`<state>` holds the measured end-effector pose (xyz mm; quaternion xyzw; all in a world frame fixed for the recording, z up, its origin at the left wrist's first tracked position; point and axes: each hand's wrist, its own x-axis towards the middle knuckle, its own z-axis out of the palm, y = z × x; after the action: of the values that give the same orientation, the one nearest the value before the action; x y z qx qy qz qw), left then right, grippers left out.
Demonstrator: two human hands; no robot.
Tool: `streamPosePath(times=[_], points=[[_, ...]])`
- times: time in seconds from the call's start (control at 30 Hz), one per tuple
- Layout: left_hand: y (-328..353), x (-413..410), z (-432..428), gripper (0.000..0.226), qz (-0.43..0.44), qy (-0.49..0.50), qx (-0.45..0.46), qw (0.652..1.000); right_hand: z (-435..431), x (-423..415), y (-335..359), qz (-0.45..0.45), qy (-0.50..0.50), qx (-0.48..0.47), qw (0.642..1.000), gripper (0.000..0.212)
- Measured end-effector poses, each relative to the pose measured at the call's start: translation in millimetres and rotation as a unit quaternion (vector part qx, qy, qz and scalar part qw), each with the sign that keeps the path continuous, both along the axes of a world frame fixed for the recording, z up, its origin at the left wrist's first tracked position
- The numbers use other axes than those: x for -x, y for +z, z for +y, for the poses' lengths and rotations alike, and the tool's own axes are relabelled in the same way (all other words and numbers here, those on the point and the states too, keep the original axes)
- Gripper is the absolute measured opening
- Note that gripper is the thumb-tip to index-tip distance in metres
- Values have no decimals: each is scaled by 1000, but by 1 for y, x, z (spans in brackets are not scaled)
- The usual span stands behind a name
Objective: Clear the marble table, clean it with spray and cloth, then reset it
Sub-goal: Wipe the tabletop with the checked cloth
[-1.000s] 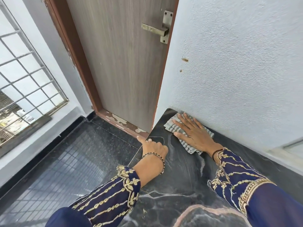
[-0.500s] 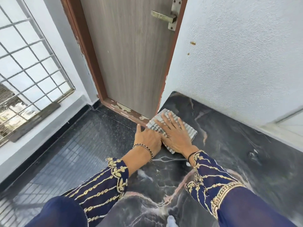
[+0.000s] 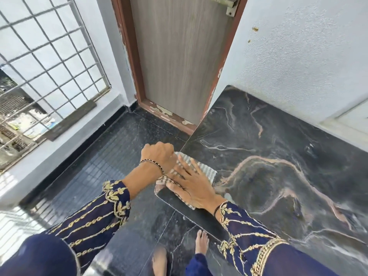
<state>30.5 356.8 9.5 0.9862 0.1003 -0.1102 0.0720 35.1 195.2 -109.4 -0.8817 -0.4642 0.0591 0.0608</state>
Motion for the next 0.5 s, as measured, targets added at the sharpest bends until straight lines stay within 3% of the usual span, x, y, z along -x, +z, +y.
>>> streamPosePath(times=[0.23,0.5], points=[[0,28,3,28,0,3,12,1000,-17,55,6,-12,76,38,996,56],[3,11,-37,30,28,-57,3,998,-85,64,14,-7,60,50,997,57]])
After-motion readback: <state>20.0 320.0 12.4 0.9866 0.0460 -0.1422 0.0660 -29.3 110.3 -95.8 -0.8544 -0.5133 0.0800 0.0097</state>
